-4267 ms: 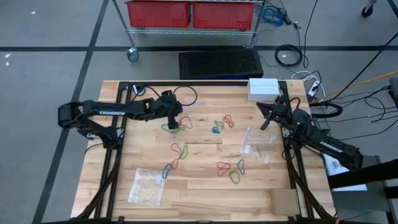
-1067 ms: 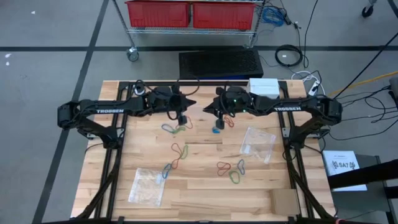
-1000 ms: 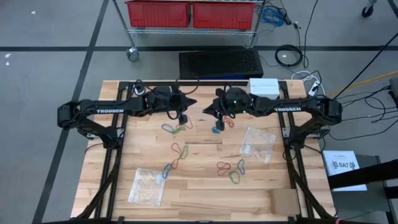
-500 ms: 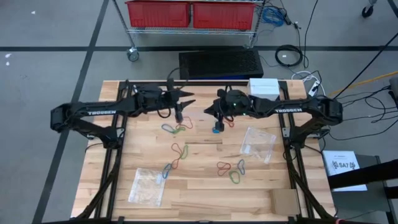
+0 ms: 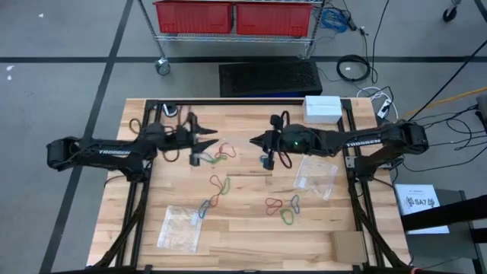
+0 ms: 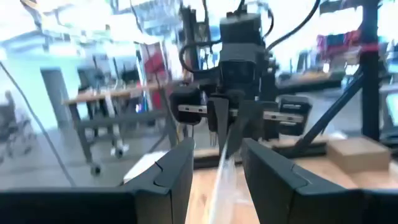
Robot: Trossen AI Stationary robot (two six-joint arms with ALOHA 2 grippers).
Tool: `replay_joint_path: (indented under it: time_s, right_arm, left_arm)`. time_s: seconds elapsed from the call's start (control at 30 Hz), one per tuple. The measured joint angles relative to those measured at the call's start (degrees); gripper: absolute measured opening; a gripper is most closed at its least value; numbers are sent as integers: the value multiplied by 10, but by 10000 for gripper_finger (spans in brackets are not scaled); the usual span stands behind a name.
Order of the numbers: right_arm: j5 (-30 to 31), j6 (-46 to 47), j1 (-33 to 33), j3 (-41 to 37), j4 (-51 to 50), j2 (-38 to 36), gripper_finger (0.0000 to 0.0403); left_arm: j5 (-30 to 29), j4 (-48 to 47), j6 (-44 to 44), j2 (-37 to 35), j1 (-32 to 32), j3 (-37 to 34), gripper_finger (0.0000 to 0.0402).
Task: Sort rubber bands
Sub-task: Open the top zip bag
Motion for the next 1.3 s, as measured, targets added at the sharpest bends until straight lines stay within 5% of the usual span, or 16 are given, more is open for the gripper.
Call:
replay_joint_path:
  time_s: [0.23,0.8,1.1,1.3]
  right_arm:
    - [27,-7,28,0,69,-17,0]
    - [-3,-4,30,0,92,-13,0]
    - [-3,0,30,0,76,-13,0]
    - [-3,-9,28,0,48,-17,7]
  left_arm:
    - [-12,40,-28,-21,8,-72,144]
    - [27,69,-31,52,12,-26,138]
    - [45,69,-27,73,7,-11,15]
    - [57,50,-13,69,8,-11,4]
